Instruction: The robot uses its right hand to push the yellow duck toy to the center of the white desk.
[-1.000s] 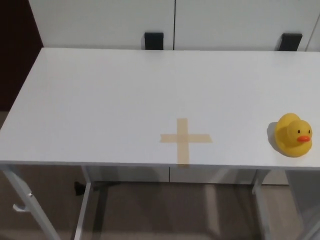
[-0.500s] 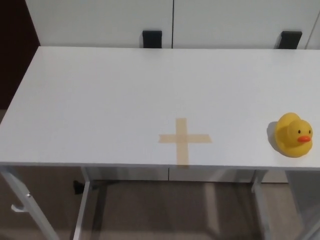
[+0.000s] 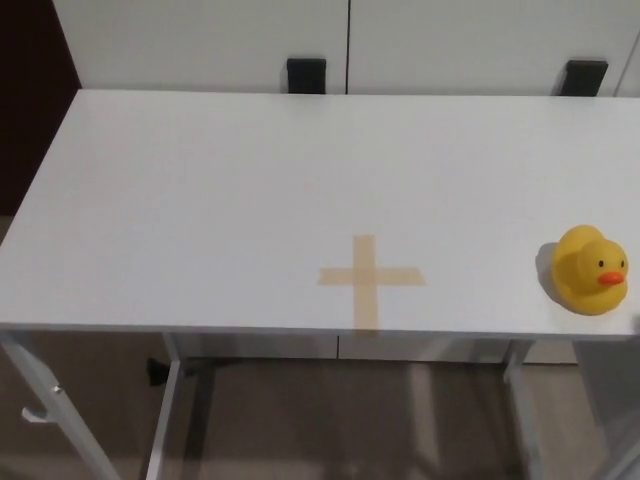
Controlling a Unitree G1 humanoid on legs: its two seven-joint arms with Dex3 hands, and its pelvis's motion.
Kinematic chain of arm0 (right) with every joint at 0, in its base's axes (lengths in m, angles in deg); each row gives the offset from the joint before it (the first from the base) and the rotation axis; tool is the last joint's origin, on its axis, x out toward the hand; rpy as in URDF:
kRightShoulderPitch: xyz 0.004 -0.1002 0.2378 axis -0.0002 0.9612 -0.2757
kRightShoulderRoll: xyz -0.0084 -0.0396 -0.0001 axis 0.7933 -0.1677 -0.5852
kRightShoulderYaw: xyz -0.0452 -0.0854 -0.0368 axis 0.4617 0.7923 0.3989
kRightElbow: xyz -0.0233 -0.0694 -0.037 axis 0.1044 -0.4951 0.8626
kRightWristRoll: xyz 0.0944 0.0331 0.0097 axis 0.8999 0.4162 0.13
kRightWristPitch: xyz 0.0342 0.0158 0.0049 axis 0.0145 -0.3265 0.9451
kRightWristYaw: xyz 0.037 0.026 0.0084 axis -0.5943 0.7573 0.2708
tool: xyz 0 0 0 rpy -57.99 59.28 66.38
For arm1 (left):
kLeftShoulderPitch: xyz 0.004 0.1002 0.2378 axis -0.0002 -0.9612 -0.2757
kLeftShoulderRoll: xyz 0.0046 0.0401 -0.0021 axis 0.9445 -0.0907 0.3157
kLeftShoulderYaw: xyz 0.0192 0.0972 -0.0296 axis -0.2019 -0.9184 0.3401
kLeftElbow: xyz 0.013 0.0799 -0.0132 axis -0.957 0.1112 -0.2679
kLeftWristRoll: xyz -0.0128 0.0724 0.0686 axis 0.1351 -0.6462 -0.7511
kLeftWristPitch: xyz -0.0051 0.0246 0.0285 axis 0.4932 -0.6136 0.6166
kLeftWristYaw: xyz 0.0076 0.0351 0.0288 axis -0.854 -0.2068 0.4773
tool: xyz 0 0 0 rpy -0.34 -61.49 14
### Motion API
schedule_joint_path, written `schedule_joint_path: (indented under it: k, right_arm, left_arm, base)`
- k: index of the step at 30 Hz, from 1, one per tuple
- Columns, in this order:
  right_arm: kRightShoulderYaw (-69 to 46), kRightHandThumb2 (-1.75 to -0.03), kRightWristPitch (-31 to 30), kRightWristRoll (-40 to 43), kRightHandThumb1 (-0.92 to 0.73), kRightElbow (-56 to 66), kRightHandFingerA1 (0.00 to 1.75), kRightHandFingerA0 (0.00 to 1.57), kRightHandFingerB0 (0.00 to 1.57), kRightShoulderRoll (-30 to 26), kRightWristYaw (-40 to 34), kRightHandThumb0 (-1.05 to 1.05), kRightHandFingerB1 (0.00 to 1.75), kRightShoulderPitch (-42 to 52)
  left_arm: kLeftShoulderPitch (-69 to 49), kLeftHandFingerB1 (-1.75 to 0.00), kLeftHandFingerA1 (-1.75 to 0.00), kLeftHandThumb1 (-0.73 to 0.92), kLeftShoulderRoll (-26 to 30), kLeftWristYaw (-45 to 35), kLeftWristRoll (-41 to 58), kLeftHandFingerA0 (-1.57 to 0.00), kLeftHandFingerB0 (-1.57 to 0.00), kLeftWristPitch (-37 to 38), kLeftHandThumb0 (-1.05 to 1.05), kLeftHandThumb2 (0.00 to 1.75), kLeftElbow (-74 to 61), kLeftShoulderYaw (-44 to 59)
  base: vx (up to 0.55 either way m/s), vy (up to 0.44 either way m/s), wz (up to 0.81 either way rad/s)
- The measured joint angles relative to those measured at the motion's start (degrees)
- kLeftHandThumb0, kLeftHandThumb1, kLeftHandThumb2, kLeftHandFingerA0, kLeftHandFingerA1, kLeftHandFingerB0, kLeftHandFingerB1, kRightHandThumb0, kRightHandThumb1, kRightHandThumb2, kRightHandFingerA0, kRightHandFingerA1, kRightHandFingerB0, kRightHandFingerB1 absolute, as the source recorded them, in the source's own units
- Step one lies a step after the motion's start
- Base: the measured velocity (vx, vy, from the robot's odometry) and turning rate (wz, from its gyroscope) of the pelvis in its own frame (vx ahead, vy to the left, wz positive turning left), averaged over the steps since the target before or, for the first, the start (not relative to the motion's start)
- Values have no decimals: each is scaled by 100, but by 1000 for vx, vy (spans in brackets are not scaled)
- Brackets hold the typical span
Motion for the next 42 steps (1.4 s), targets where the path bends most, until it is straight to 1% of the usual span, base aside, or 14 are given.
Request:
schedule_joint_path:
  k: [1, 2, 3, 7, 8, 9, 18, 19, 28, 29, 31, 32, 41, 42]
  right_arm:
    - [67, -71, -19, -4, -92, -37, 43, 33, 18, 0, 38, -72, 33, -114]
    - [67, -71, -19, -4, -92, -37, 43, 33, 18, 0, 38, -72, 33, -114]
    - [164, -105, -44, -17, -77, -81, 52, 25, 15, 1, 59, -72, 46, -235]
    - [485, -110, -5, -104, -77, -513, 53, 26, 16, 25, 130, -75, 46, -715]
    - [515, -110, 7, -113, -77, -583, 53, 26, 16, 31, 140, -75, 46, -758]
    - [583, -76, 40, -129, -92, -727, 44, 29, 16, 45, 156, -81, 34, -842]
    - [1105, -77, 464, -316, -92, -2093, 46, 29, 18, 267, 290, -84, 37, -1468]
    - [1132, -86, 503, -332, -84, -2167, 51, 33, 21, 274, 294, -89, 42, -1492]
    - [1245, -79, 913, -416, -92, -3019, 50, 35, 19, 589, 282, -82, 39, -1718]
    - [1245, -113, 913, -416, -78, -3019, 56, 31, 18, 589, 282, -81, 49, -1718]
    - [1217, -113, 960, -399, -78, -3106, 56, 31, 18, 697, 283, -81, 49, -1755]
    - [1217, -81, 960, -399, -92, -3106, 47, 36, 22, 697, 283, -82, 37, -1755]
    - [1176, -79, 1013, -335, -92, -3215, 46, 36, 22, 984, 295, -81, 38, -1873]
    - [1176, -86, 1013, -335, -89, -3215, 47, 35, 20, 984, 295, -88, 39, -1873]
  left_arm:
    - [-3, -86, -87, 55, -1, 0, 1, -91, -87, 17, -7, 82, 1, 0]
    - [-3, -86, -87, 55, -1, 0, 1, -91, -87, 17, -7, 82, 1, 0]
    - [-5, -86, -88, 56, -2, 2, 3, -92, -88, 33, -7, 85, 4, 0]
    - [0, -85, -85, 58, -15, 2, 7, -89, -85, 36, -8, 84, -2, -8]
    - [1, -85, -85, 58, -16, 2, 7, -89, -85, 36, -8, 84, -2, -13]
    - [0, -88, -87, 56, -15, 2, 6, -94, -89, 36, -8, 83, 4, -26]
    - [30, -88, -88, 52, -21, 0, 14, -93, -88, 36, -8, 84, 37, -40]
    - [30, -88, -86, 56, -21, 0, 14, -91, -88, 36, -8, 85, 37, -42]
    - [38, -86, -84, 59, -20, 9, 9, -88, -84, 36, -6, 89, 28, -80]
    - [38, -88, -87, 58, -20, 9, 9, -92, -87, 36, -8, 87, 28, -80]
    - [33, -88, -87, 58, -20, 16, 5, -92, -87, 36, -8, 87, 25, -113]
    - [33, -88, -87, 56, -20, 16, 5, -92, -88, 36, -6, 89, 25, -113]
    - [8, -87, -87, 59, -20, 29, 6, -91, -87, 37, -9, 85, 24, -134]
    - [8, -87, -86, 56, -20, 29, 6, -89, -85, 37, -6, 92, 24, -134]
  base:
    - [0, 0, 0]
    - [0, 0, 0]
    - [0, 0, 0]
    - [0, 0, 0]
    - [0, 0, 0]
    - [0, 0, 0]
    - [0, 0, 0]
    - [0, 0, 0]
    - [0, 0, 0]
    - [0, 0, 0]
    - [0, 0, 0]
    - [0, 0, 0]
    - [0, 0, 0]
    - [0, 0, 0]
